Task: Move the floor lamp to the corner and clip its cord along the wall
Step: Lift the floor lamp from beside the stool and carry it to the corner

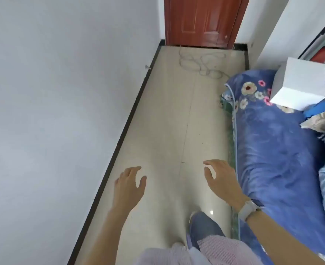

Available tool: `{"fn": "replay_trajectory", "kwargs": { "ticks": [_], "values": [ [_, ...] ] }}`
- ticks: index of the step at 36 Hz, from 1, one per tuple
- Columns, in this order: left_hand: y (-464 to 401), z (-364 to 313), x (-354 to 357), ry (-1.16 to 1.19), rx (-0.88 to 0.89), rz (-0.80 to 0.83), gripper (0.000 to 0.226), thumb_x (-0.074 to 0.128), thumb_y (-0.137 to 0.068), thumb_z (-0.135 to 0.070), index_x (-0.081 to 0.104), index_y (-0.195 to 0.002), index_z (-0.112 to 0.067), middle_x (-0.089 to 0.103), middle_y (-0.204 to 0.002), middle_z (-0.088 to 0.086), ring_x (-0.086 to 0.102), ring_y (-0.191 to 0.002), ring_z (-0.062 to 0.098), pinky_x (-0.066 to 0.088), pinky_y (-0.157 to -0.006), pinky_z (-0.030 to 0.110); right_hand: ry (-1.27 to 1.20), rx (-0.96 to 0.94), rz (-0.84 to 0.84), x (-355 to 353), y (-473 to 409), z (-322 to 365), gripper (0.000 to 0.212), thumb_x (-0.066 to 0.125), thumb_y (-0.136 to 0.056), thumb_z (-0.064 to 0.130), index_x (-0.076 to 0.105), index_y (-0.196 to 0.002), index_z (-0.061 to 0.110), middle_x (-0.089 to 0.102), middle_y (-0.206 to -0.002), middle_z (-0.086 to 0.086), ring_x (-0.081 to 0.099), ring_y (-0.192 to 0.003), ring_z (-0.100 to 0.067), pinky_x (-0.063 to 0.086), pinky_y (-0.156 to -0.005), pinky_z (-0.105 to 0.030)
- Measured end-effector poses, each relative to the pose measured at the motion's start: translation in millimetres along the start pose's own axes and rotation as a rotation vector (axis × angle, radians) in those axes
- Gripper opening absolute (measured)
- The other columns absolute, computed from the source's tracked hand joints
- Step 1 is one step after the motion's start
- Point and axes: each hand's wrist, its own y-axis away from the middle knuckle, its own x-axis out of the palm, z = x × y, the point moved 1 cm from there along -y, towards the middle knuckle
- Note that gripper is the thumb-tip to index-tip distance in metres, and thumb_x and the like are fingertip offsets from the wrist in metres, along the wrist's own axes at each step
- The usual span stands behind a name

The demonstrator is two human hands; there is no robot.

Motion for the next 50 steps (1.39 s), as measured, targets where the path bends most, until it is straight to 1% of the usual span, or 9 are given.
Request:
{"fn": "replay_trajectory", "kwargs": {
  "ticks": [4,9,18,21,24,30,38,43,50],
  "values": [
    [-44.5,-2.0,12.4,-0.062,-0.015,0.021,0.037,0.056,-0.087,-0.029,0.052,-0.122,-0.016,0.056,-0.125,0.004,0.053,-0.113,0.025,0.040,-0.096,0.043,0.034,0.049,-0.004,-4.7,-38.1,-24.1,0.026,0.056,-0.086,0.016,0.060,-0.111,0.013,0.065,-0.114,-0.007,0.054,-0.110,-0.028,0.043,-0.096,-0.046],
    [-141.3,-40.9,29.4,-0.126,0.035,0.006,0.042,0.056,-0.086,-0.032,0.049,-0.125,-0.018,0.053,-0.129,0.003,0.046,-0.120,0.025,0.034,-0.099,0.045,0.075,0.066,0.011,-20.5,-127.2,-54.3,0.031,0.052,-0.088,0.021,0.056,-0.118,0.016,0.061,-0.121,-0.005,0.050,-0.115,-0.026,0.039,-0.099,-0.043],
    [-353.2,-187.2,57.1,-0.126,0.223,0.117,0.044,0.049,-0.088,-0.037,0.043,-0.129,-0.021,0.049,-0.133,0.001,0.041,-0.125,0.022,0.031,-0.103,0.042,0.041,0.083,0.013,-87.0,-312.3,-98.6,0.033,0.049,-0.090,0.027,0.052,-0.122,0.019,0.058,-0.126,-0.003,0.046,-0.119,-0.024,0.034,-0.101,-0.042],
    [-410.9,-231.2,54.8,-0.120,0.281,0.097,0.042,0.049,-0.088,-0.035,0.044,-0.128,-0.022,0.051,-0.132,0.000,0.043,-0.123,0.021,0.030,-0.103,0.040,0.033,0.097,0.019,-110.8,-368.4,-108.2,0.033,0.048,-0.090,0.026,0.051,-0.123,0.019,0.057,-0.127,-0.003,0.045,-0.121,-0.025,0.031,-0.103,-0.042],
    [-455.7,-255.2,53.8,-0.115,0.273,0.095,0.041,0.049,-0.089,-0.033,0.044,-0.128,-0.021,0.052,-0.131,0.000,0.044,-0.122,0.021,0.030,-0.103,0.038,0.014,0.108,0.017,-128.4,-419.0,-117.5,0.035,0.048,-0.090,0.026,0.050,-0.124,0.018,0.056,-0.128,-0.003,0.043,-0.122,-0.025,0.031,-0.103,-0.041],
    [-548.0,-273.3,67.2,-0.117,0.211,0.219,0.041,0.045,-0.091,-0.033,0.041,-0.130,-0.022,0.049,-0.134,0.001,0.044,-0.123,0.022,0.031,-0.103,0.040,-0.026,0.138,0.068,-141.0,-518.8,-139.1,0.038,0.045,-0.092,0.027,0.045,-0.129,0.018,0.051,-0.135,-0.004,0.041,-0.127,-0.023,0.031,-0.108,-0.041],
    [-722.9,-307.3,83.0,-0.065,0.204,0.221,0.039,0.047,-0.091,-0.030,0.042,-0.129,-0.021,0.050,-0.133,0.002,0.045,-0.121,0.022,0.033,-0.102,0.041,0.030,0.231,0.074,-150.2,-685.2,-167.2,0.039,0.044,-0.092,0.030,0.044,-0.129,0.020,0.052,-0.134,-0.003,0.044,-0.124,-0.025,0.033,-0.103,-0.041],
    [-846.6,-348.6,75.6,-0.069,0.268,0.215,0.040,0.048,-0.091,-0.030,0.043,-0.129,-0.020,0.050,-0.133,0.003,0.047,-0.119,0.024,0.036,-0.100,0.042,0.011,0.283,0.027,-180.6,-795.5,-169.7,0.032,0.045,-0.091,0.027,0.050,-0.121,0.017,0.059,-0.122,-0.004,0.051,-0.109,-0.025,0.041,-0.088,-0.036],
    [-988.6,-431.6,78.9,-0.106,0.396,0.222,0.041,0.049,-0.090,-0.029,0.044,-0.129,-0.017,0.050,-0.133,0.004,0.044,-0.122,0.025,0.033,-0.101,0.042,0.023,0.342,-0.090,-229.9,-913.3,-191.9,0.034,0.046,-0.090,0.023,0.051,-0.123,0.017,0.059,-0.126,-0.004,0.049,-0.116,-0.028,0.037,-0.099,-0.040]
  ]
}}
